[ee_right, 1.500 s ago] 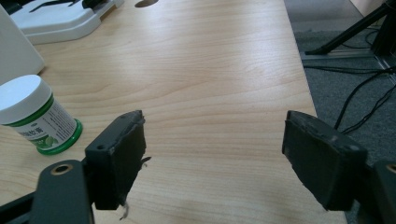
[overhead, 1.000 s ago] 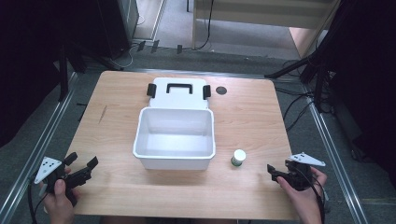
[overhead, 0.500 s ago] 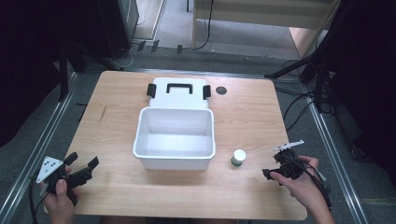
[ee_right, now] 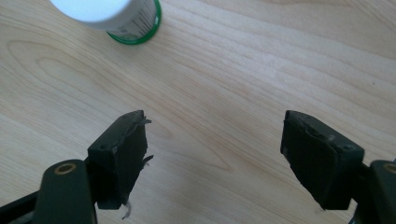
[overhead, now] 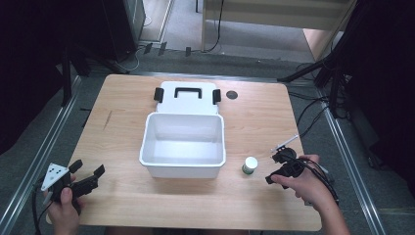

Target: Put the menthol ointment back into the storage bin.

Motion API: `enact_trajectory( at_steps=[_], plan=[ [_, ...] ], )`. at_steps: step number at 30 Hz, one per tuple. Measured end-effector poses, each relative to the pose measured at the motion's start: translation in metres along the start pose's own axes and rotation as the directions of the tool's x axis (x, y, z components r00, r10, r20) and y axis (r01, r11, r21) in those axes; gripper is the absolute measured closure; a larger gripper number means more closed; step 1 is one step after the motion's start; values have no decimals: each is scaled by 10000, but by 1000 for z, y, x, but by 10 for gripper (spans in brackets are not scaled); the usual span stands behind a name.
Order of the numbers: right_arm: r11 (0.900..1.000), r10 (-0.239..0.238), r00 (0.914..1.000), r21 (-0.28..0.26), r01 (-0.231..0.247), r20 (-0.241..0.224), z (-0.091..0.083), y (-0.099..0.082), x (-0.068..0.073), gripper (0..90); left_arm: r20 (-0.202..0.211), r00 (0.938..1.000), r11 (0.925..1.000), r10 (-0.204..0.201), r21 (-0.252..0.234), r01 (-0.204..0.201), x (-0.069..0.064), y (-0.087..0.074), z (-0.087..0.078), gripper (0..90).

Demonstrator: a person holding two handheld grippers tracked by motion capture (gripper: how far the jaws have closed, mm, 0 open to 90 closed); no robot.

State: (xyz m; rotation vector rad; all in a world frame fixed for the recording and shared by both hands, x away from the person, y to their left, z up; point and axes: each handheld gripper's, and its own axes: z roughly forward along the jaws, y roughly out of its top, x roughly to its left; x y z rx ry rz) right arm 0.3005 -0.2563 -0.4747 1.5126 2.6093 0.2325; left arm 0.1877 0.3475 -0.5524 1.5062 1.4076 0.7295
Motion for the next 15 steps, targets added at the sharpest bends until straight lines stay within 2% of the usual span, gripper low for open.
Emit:
enact_trajectory(
  at_steps=[8,15],
  plan=[
    [9995,-299,9995,140,300,-91,-6,16,11,249,-53,9999,10000,91,23,-90,-1,0,1,145],
    [9979,-606,9978,209,611,-258,-5,35,26,293,-90,9999,9999,114,66,-113,-2,0,1,145]
  ],
)
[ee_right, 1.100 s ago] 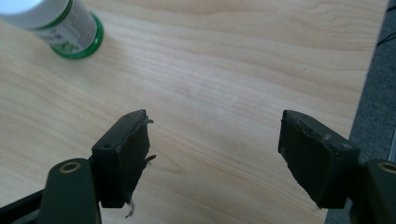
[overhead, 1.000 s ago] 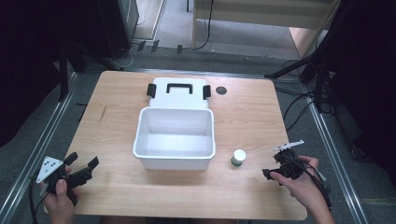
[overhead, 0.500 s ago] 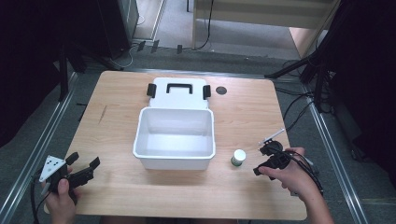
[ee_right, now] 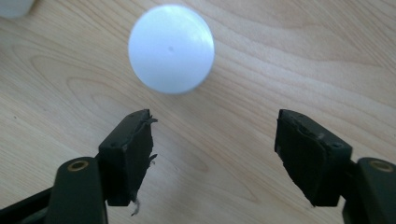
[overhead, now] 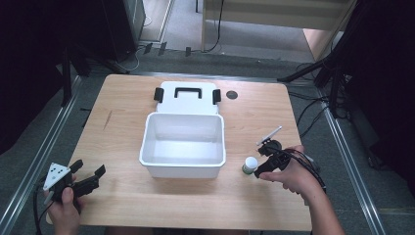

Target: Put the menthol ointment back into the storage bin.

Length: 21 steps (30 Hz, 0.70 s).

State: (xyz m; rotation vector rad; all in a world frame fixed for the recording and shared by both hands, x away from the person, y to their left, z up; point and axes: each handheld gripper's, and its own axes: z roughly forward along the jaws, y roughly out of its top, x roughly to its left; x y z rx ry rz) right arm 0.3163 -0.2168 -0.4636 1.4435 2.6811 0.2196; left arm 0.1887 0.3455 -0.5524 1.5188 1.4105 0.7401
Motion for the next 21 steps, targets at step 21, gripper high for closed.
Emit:
enact_trajectory(
  at_steps=[21],
  plan=[
    [9991,204,9985,371,-185,-502,12,36,17,458,-50,9997,9994,254,226,-253,-2,1,2,146]
  ],
)
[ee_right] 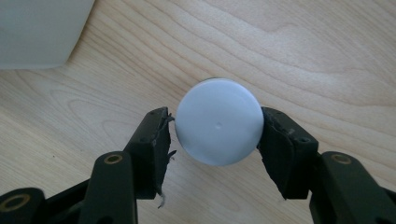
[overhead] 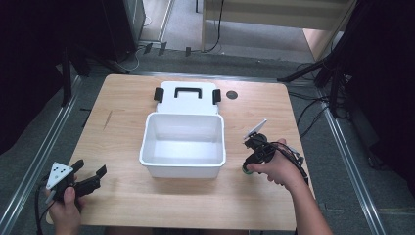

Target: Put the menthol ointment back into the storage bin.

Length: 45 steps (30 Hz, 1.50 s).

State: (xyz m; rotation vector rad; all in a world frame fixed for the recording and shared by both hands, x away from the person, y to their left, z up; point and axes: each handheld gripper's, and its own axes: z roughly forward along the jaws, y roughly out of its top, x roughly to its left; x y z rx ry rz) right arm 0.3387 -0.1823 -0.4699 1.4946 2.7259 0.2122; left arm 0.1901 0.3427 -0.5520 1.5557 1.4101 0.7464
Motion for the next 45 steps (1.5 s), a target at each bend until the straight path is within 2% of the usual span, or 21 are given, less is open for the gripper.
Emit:
enact_trajectory(
  at_steps=[1,2,8,16,29,35,45],
  plan=[
    [10000,0,10000,0,0,0,0,0,0,458,2,10000,10000,1,15,-1,0,0,0,146],
    [9999,81,9999,93,-82,102,2,1,0,503,-8,10000,10000,16,7,-16,0,0,0,146],
    [9999,123,9999,74,-123,-10,1,3,-1,513,-18,10000,10000,23,-9,-23,0,0,0,145],
    [9998,115,9999,-141,-115,-47,-15,5,-2,514,-27,10000,10000,83,-12,-83,-1,0,0,146],
    [9976,-52,10000,-696,50,-15,-70,18,1,514,-1,10000,9999,91,-116,-91,-2,0,0,146],
    [9983,-59,9998,-585,48,-192,-84,25,3,514,-1,10000,9999,64,-127,-64,-1,0,0,146],
    [9979,-316,9995,-568,314,-23,-103,40,13,514,23,9999,9997,151,-191,-150,-2,0,0,146]
  ],
)
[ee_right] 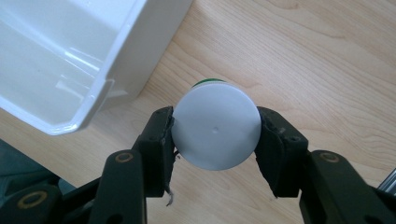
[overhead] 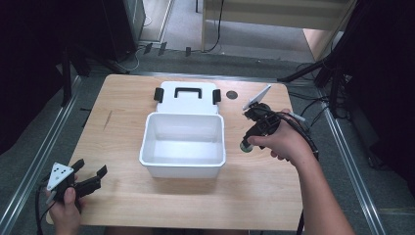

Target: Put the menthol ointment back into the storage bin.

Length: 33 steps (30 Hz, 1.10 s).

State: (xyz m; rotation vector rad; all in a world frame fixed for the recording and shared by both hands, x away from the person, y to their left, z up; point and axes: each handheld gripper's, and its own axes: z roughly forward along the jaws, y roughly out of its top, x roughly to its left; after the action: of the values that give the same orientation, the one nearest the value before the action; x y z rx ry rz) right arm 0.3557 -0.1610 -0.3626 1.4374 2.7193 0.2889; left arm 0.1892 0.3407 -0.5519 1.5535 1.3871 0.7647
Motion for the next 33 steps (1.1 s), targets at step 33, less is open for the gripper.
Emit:
enact_trajectory(
  at_steps=[33],
  plan=[
    [9911,-1326,9912,-105,1326,2,-31,47,55,515,14,10000,10000,23,10,-23,0,0,0,146]
  ],
)
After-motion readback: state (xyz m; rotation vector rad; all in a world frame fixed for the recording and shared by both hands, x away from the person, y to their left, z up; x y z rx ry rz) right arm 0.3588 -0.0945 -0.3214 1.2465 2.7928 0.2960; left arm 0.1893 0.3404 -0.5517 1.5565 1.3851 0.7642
